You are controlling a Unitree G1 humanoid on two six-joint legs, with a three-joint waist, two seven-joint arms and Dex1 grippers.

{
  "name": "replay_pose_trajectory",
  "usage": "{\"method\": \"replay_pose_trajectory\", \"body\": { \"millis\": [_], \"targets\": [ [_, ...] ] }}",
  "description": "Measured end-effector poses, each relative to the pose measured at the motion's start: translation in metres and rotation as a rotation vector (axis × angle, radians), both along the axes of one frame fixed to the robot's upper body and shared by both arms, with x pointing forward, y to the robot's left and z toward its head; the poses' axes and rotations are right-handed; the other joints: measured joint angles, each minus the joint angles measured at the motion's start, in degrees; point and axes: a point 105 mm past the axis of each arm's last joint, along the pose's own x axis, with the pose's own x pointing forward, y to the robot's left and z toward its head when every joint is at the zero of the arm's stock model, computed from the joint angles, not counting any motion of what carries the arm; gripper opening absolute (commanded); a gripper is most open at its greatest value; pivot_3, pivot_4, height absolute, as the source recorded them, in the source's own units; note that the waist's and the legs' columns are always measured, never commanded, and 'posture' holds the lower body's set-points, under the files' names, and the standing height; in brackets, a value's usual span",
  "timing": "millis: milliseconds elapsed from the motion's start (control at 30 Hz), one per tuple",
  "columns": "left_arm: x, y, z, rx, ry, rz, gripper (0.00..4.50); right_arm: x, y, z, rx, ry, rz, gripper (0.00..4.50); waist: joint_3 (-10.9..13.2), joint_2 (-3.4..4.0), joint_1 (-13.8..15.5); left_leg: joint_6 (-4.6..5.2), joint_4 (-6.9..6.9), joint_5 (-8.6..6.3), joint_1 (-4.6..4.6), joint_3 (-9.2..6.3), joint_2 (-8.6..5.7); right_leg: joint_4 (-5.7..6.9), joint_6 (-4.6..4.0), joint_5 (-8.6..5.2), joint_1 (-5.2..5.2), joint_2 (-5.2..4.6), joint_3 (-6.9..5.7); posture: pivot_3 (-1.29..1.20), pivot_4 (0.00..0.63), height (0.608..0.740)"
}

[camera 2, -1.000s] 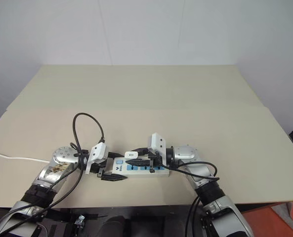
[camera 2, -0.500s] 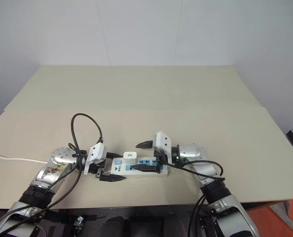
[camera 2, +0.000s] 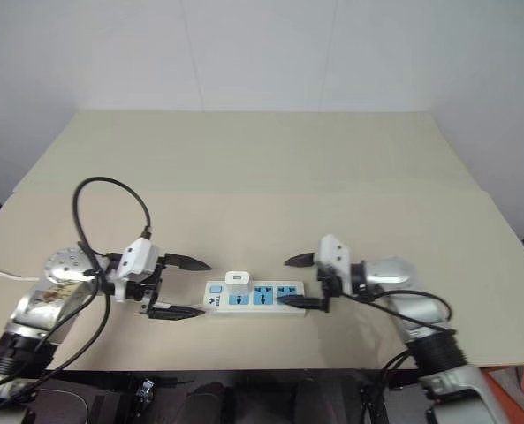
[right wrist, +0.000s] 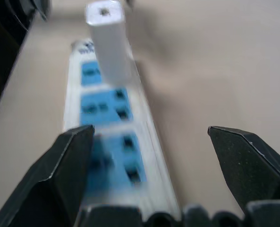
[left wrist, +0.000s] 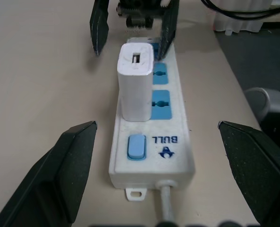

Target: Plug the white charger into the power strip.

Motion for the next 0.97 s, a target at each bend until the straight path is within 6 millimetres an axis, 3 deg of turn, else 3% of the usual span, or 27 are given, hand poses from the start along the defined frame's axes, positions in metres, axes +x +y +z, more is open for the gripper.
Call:
{"method": "replay_pose_trajectory", "body": {
  "millis": [167,433,967],
  "targets": [
    [-0.007,0.015,0.011,-0.001,-0.019,0.04,4.48,-0.005,-0.027,0.028,-0.006,-0.066,-0.042,4.5,0.03,-0.01,-0.07,0.0,-0.04,0.0,-0.11,0.02,0.06,0.02,0.0,-0.01,-0.19,0.06,0.01,0.0,0.15,0.74],
    [-0.011,0.045,0.023,0.026,-0.029,0.146,4.48,-0.024,-0.061,0.044,-0.058,-0.057,-0.087,4.5,0.05,-0.03,0.05,0.0,-0.03,0.0,-0.19,0.07,0.05,0.01,0.06,-0.04,-0.29,0.03,0.03,0.0,0.15,0.74],
    [-0.011,0.043,0.022,0.007,-0.007,0.162,4.48,-0.029,-0.062,0.047,-0.053,-0.038,-0.1,4.5,0.06,-0.04,0.11,0.0,-0.01,0.0,-0.19,0.13,0.05,0.02,0.16,-0.1,-0.3,0.05,0.1,0.0,0.15,0.74]
  ]
}}
